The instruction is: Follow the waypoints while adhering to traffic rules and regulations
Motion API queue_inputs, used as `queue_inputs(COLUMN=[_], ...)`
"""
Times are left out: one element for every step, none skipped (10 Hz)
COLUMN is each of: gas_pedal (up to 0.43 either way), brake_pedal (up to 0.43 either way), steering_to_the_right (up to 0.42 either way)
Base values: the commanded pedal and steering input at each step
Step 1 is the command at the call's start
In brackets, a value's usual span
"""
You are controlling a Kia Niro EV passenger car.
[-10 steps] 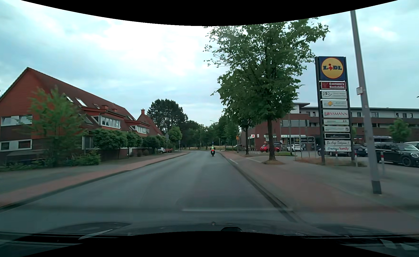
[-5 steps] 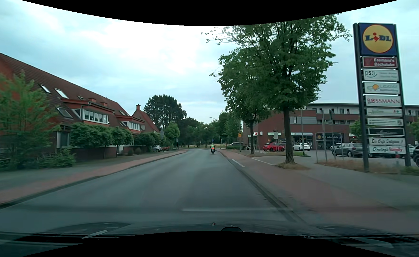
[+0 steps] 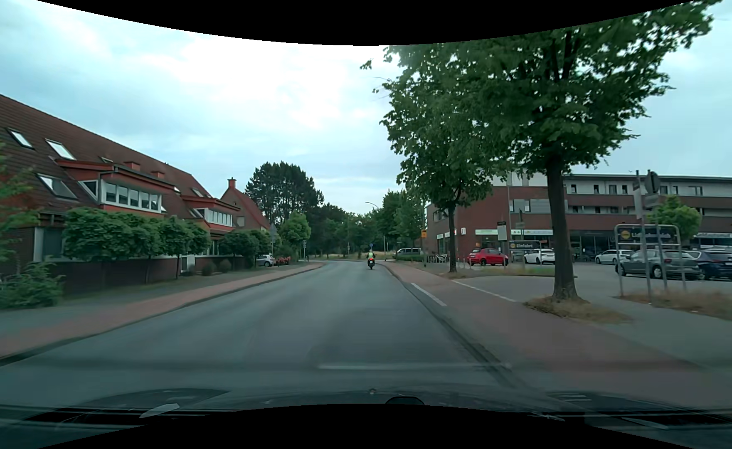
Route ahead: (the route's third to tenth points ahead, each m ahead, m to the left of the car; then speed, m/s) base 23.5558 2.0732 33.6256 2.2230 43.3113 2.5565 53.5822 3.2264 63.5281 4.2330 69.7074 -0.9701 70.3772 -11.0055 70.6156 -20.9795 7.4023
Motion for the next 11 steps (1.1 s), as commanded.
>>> queue_inputs(gas_pedal=[0.15, 0.15, 0.15, 0.15, 0.15, 0.15, 0.15, 0.15, 0.15, 0.15, 0.15], brake_pedal=[0.0, 0.0, 0.0, 0.0, 0.0, 0.0, 0.0, 0.0, 0.0, 0.0, 0.0], steering_to_the_right=[-0.001, 0.0, -0.001, 0.0, 0.0, 0.0, -0.002, -0.006, -0.01, -0.01, -0.01])
